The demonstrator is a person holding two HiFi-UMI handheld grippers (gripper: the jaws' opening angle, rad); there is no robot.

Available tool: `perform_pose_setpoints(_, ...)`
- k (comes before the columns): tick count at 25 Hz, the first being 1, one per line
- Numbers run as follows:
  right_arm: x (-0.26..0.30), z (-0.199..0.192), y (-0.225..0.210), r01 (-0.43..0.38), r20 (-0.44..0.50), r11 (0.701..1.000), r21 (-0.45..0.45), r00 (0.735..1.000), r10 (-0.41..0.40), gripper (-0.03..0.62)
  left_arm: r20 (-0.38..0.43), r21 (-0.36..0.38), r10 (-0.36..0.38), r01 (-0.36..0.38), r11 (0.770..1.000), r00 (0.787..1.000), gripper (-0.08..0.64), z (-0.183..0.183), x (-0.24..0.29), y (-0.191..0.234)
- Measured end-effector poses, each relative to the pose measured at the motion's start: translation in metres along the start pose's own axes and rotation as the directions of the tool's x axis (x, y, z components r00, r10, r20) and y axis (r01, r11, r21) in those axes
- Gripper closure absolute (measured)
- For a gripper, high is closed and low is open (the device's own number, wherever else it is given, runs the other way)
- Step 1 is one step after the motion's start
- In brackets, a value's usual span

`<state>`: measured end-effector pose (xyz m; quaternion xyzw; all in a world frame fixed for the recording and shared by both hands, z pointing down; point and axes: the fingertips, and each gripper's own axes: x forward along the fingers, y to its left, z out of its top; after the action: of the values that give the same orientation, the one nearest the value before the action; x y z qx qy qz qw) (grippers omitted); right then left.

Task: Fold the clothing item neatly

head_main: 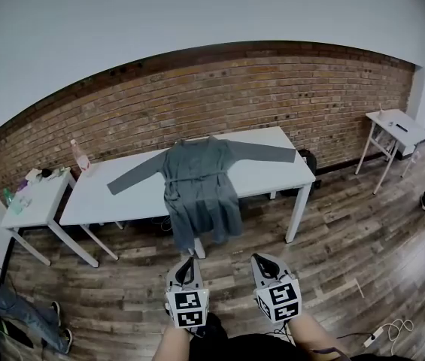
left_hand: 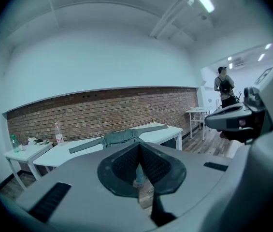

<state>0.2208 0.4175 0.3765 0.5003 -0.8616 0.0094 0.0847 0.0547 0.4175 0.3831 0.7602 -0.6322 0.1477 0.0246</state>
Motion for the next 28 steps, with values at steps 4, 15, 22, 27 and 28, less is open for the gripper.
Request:
perform_pose_setpoints(4,0.016,-0.001,-0.007,0.019,-0.014,0.999,-0.031,1.000,-0.019,0.597,0.005,-0.009,-0.015,0.015,1.000,1.000,0.566,0.004,0.026,0.004)
perform_pose_setpoints(15,0.067,-0.001,-0.015,0.007,-0.030,1.000,-0.016,1.000,-0.008,0.597,0.007,-0.099,-0.018,0.018,0.995,1.000,0.566,0.002,0.078,0.031)
perform_pose_setpoints(22,0.132,0.000,-0.016,0.002,-0.059,0.999,-0.039,0.998,-0.005,0.597,-0.017,-0.093,0.000,-0.001,0.996,1.000,0.566,0.004,0.129,0.070)
perform_pose_setpoints(27,0.189,0.017,-0.022,0.006,-0.052,1.000,-0.008,0.999,-0.007,0.597,-0.015,-0.108,-0.009,0.007,0.994,1.000,0.566,0.018,0.165,0.102)
perform_pose_setpoints(28,0.201,0.019,-0.022,0.004,-0.055,1.000,0.003,0.998,-0.004,0.597,-0.023,-0.109,-0.013,0.010,0.994,1.000,0.566,0.018,0.172,0.108)
